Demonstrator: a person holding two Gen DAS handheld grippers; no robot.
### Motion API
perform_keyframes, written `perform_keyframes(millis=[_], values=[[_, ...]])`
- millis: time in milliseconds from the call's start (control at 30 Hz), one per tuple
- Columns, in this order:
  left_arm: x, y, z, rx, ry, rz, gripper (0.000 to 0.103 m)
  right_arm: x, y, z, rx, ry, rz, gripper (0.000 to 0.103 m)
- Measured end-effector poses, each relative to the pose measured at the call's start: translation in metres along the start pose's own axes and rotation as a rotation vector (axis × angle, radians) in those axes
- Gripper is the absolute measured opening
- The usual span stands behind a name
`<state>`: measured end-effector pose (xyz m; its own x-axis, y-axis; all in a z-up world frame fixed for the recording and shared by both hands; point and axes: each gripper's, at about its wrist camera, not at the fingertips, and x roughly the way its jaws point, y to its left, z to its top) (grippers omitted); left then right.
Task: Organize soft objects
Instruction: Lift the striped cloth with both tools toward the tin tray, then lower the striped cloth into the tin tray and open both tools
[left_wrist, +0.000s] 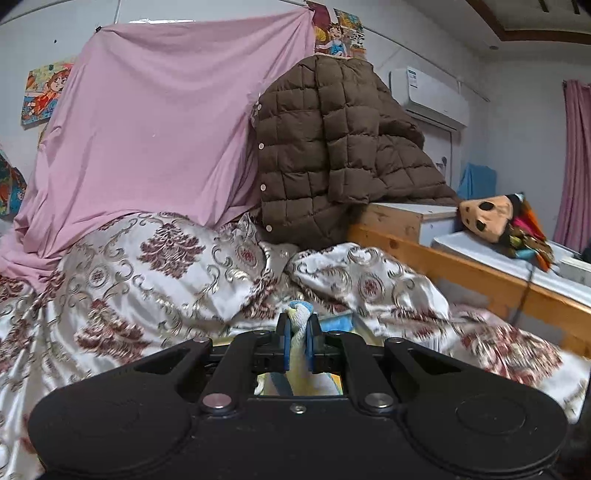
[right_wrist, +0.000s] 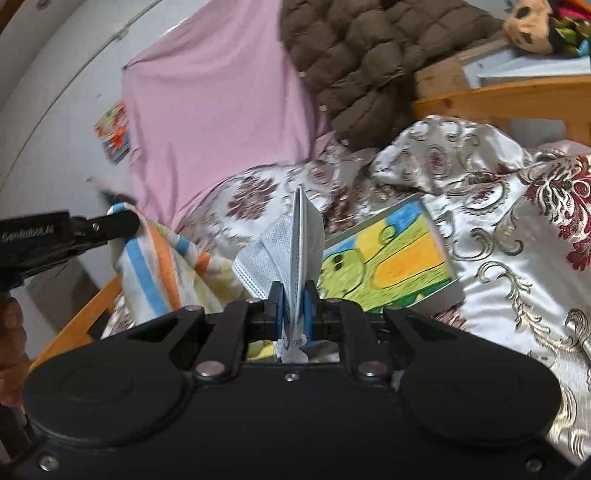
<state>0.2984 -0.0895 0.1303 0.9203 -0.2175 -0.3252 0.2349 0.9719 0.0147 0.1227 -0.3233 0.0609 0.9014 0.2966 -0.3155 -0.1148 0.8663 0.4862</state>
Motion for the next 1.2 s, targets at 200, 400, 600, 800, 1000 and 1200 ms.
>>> perform_keyframes(millis=[200,400,600,800,1000,1200], values=[[0.065,-0.024,0.002,0.012,-0.016,0.031,0.008,0.059,-0.039,-0.007,0.072,0.005,-0.057,0.006],[0.116,-0.031,-0.014,0.006,-0.002,0.054,0.008,0.109,-0.073,-0.007,0.099,-0.018,-0.055,0.006],[0.152,-0.027,-0.040,-0.053,0.062,0.056,0.008,0.158,-0.115,-0.008,0.188,-0.023,-0.097,0.006],[0.180,-0.026,-0.063,-0.056,0.128,0.074,0.008,0.200,-0.140,-0.014,0.200,0.043,-0.132,0.007],[0.206,-0.019,-0.077,-0.115,0.223,0.084,0.009,0.220,-0.133,-0.009,0.203,0.124,-0.149,0.010],[0.215,-0.015,-0.082,-0.121,0.279,0.088,0.011,0.223,-0.120,-0.007,0.213,0.157,-0.176,0.017]])
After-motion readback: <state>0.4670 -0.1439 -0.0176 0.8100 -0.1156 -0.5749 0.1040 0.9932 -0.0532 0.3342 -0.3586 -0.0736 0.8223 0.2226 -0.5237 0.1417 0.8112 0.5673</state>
